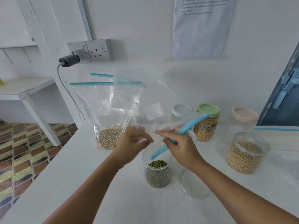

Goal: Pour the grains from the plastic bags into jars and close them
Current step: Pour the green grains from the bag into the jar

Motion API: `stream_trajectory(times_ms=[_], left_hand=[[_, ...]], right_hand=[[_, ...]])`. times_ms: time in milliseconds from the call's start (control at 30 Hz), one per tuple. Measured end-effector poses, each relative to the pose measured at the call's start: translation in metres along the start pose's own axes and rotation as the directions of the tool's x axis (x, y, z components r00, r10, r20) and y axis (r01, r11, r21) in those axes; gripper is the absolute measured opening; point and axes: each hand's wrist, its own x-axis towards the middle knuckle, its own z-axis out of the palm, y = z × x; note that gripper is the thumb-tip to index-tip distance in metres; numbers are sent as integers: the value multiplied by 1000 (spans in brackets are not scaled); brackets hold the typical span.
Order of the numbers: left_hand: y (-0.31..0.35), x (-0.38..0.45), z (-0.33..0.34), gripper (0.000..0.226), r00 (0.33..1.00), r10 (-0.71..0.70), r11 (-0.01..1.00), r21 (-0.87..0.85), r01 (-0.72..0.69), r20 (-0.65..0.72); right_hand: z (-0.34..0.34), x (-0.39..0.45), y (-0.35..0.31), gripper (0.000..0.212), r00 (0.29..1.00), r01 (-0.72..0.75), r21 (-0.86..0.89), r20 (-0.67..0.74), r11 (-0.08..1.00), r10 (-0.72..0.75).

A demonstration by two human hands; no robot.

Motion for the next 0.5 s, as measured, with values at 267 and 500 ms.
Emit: stream_trajectory(times_ms=[267, 500], left_hand=[[17, 28, -24, 13, 988, -152, 743, -657, 129, 23], [33, 36, -30, 40, 983, -149, 579, -815, -2, -108]], right_hand=[[-4, -4, 2, 50, 997, 52, -35, 60, 998, -50], [-7, -3, 3, 45, 993, 116, -79, 0, 990, -117]])
